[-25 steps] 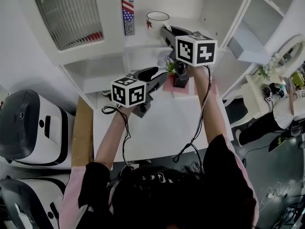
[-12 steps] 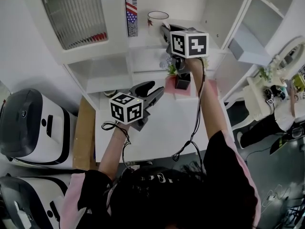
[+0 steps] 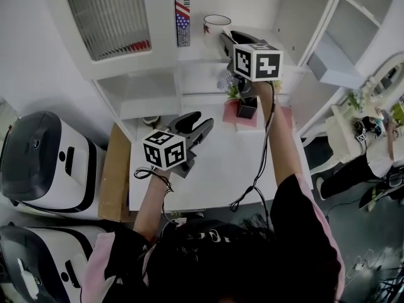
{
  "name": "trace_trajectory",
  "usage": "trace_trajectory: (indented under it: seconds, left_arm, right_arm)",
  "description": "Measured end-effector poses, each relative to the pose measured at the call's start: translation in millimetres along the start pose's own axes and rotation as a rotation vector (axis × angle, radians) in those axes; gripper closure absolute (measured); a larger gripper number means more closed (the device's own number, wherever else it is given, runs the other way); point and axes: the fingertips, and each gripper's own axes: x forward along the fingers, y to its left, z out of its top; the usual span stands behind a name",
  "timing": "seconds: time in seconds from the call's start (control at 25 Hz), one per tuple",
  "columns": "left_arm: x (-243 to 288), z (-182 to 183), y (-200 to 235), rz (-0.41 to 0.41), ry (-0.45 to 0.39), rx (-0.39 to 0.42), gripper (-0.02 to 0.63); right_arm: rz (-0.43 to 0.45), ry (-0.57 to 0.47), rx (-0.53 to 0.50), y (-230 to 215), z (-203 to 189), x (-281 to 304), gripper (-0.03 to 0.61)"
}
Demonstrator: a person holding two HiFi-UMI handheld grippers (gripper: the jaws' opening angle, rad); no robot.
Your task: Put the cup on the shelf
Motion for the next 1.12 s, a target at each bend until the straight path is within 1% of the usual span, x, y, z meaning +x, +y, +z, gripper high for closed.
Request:
trace_trajectory:
  seconds: [0.28, 0.48, 0.8, 1.0, 1.12]
  left_arm:
    - [-16, 1, -3, 0.031, -0.042, -0.008, 0.399]
    - [-30, 1, -16, 0.051, -0.065, 0.02, 0.407]
    - [-48, -17, -50, 0.057, -0.051, 0.066, 0.411]
    - [-61, -35, -70, 0.071, -0.027, 0.113, 0.411]
    - [-69, -46, -81, 0.076, -0.029, 0.1, 0.414]
  right_arm:
    - [0.019, -0.043, 0.02, 12, -2, -32, 0.451]
    - [0.051, -0.073, 0.047, 33, -16, -67, 0.451]
    - [0.13, -0.055, 0.111, 84, -71, -128, 0.453]
    - [0.135, -0.041, 0.125, 108, -106, -166, 0.466]
    - [0.138, -0.016, 0.128, 121, -130, -191, 0.472]
